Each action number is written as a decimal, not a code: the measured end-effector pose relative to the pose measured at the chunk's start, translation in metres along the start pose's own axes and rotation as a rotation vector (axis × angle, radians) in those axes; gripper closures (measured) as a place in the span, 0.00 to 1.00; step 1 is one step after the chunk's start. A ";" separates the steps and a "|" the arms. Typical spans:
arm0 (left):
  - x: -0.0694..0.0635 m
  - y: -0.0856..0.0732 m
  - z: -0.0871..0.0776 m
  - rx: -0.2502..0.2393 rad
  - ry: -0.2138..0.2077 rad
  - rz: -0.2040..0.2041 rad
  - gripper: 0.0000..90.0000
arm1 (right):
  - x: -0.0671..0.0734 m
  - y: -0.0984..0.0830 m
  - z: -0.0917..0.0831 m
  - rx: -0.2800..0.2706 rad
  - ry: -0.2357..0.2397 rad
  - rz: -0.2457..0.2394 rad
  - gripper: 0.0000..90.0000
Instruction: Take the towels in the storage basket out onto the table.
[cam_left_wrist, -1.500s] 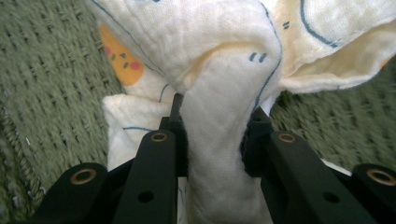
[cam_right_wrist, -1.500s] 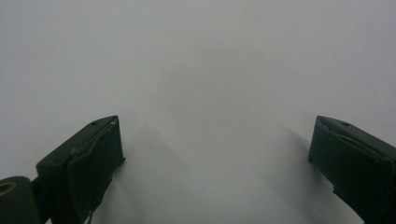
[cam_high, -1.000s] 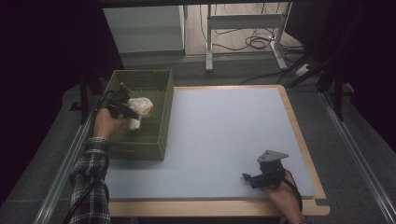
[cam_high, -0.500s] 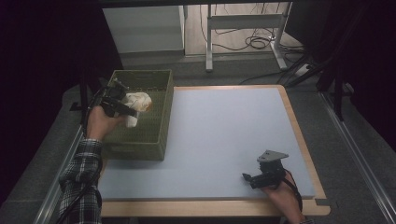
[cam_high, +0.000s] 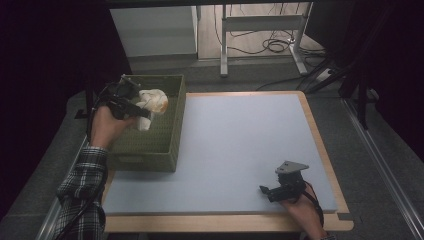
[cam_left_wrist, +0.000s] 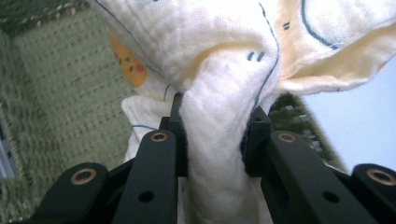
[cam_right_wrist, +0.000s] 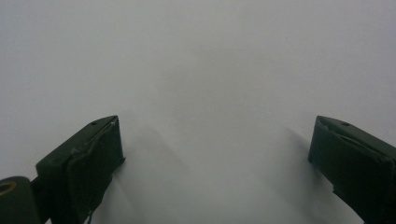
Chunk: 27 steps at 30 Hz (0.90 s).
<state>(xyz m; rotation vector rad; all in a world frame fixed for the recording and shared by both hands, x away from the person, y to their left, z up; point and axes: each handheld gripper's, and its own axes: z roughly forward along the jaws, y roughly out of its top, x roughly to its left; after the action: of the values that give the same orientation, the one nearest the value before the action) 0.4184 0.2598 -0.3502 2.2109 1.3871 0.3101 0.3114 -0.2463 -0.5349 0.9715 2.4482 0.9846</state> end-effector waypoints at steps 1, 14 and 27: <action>-0.004 0.002 -0.002 -0.005 -0.003 0.009 0.81 | 0.000 0.000 0.000 0.000 0.000 0.000 0.04; -0.059 0.027 0.002 -0.046 -0.084 0.130 0.80 | 0.000 0.000 0.000 0.000 0.000 -0.001 0.04; -0.126 0.044 0.037 -0.046 -0.168 0.253 0.80 | 0.000 0.000 0.000 0.000 0.002 0.000 0.04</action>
<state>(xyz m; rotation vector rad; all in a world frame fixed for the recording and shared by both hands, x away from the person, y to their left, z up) 0.4118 0.1214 -0.3490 2.3179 1.0045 0.2349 0.3113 -0.2463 -0.5349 0.9711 2.4497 0.9853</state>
